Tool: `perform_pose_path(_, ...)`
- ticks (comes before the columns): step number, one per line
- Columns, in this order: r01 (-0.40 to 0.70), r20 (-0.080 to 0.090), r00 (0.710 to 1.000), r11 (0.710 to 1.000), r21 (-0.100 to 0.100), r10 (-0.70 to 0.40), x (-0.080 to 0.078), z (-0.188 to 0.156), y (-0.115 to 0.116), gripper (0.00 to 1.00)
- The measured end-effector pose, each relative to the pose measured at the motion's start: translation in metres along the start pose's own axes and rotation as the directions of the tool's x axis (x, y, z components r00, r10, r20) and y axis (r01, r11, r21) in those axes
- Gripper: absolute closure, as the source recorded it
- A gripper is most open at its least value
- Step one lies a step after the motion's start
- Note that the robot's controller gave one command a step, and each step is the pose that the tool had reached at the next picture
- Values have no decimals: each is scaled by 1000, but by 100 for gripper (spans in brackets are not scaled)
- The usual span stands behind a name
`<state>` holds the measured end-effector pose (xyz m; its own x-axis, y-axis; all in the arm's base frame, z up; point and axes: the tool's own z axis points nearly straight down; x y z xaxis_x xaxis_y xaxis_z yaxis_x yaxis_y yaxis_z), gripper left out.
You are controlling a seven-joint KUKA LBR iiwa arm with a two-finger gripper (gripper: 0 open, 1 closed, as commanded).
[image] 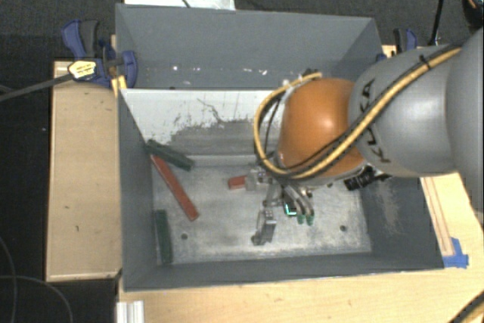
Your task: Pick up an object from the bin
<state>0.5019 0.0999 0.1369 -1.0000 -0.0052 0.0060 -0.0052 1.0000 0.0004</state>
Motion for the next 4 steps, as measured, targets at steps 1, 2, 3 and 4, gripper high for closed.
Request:
perform_pose_path(1, -34, 8, 999, 999, 0, 34, -76, 70, -10, 0)
perform_pose_path(2, -119, 13, 993, 993, -2, 119, -82, 34, -30, 0)
perform_pose_path(3, -125, 14, 992, 992, -2, 125, -84, 23, -54, 0)
perform_pose_path(4, -54, 4, 999, 999, 0, 54, -82, 68, -38, 0)
